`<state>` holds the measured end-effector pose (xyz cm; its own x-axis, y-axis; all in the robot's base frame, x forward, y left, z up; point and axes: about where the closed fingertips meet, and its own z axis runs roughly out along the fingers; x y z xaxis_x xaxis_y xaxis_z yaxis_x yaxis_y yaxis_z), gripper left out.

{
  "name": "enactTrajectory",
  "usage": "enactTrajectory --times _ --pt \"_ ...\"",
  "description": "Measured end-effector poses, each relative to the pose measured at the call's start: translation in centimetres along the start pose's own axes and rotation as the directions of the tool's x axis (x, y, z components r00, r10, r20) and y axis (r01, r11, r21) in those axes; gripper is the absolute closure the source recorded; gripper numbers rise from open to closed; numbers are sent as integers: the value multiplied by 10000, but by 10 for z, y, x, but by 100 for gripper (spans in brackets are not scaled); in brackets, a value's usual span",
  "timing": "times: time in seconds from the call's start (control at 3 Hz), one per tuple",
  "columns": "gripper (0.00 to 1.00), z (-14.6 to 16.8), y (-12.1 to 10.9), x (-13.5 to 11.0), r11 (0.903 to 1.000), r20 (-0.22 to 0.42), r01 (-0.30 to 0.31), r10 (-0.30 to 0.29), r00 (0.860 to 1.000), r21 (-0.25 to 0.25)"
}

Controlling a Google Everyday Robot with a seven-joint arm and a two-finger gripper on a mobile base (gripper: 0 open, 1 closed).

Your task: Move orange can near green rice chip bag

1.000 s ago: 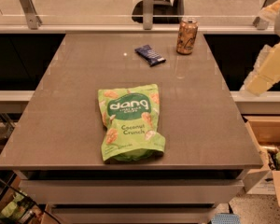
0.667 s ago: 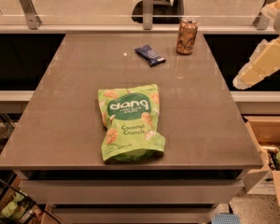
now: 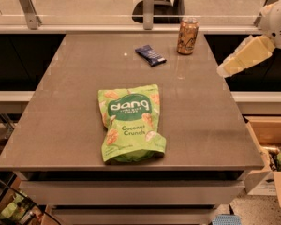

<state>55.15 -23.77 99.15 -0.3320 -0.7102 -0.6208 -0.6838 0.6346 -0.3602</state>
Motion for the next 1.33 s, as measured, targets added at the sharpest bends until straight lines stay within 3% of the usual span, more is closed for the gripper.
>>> enactTrajectory --times 0.33,0.67,1.33 --pt "0 22 -8 3 9959 30 -862 862 9963 290" --pt "0 45 -20 7 9773 148 -2055 2050 9786 514" --pt "0 78 -41 14 9170 1170 -3909 3807 9172 802"
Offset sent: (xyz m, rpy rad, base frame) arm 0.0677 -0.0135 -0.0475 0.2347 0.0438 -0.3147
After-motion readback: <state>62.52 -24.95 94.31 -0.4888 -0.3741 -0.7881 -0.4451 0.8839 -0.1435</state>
